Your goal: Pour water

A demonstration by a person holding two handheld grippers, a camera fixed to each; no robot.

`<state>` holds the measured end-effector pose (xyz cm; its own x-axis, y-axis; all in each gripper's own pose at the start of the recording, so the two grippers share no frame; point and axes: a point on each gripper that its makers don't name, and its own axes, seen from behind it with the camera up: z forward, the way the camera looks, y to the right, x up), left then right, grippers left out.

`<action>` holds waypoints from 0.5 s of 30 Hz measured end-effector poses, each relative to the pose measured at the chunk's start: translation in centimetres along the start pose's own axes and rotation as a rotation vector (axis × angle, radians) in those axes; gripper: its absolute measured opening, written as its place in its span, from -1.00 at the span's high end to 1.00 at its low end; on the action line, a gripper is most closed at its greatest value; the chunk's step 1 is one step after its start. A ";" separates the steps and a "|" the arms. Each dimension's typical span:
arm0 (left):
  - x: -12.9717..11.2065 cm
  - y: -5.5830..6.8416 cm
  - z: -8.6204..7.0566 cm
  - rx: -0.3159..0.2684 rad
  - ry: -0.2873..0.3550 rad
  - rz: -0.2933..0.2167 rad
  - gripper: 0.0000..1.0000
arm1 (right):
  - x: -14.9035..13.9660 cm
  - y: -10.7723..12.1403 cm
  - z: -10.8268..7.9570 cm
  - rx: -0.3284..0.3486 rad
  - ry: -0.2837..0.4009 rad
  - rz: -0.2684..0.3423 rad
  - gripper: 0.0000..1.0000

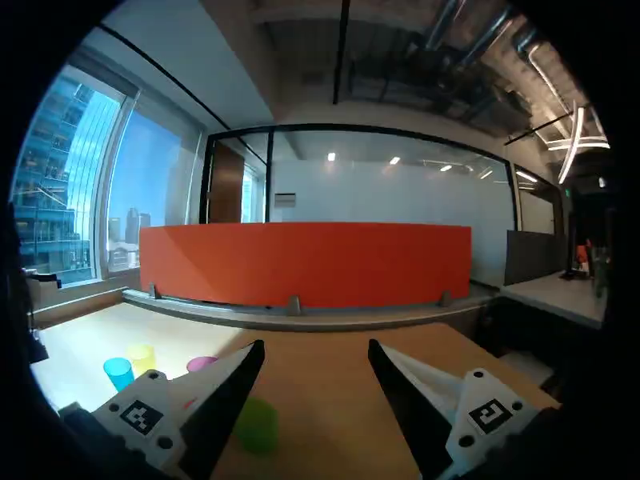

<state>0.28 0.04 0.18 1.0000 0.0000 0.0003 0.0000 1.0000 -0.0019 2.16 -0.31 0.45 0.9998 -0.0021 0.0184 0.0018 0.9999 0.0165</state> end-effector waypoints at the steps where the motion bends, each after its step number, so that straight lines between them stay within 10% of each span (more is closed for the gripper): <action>1: 0.3 0.0 0.2 -0.002 0.000 0.000 -0.70 | 0.4 -0.1 0.0 0.004 -0.003 0.000 -1.00; 15: 7.2 0.4 1.8 -0.061 0.003 0.017 -0.71 | 7.6 -1.5 0.8 0.091 0.003 -0.020 -1.00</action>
<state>7.48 0.46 1.96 0.9999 0.0169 -0.0032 -0.0171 0.9979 -0.0628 9.75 -1.84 1.33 0.9997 -0.0215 0.0142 0.0198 0.9940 0.1076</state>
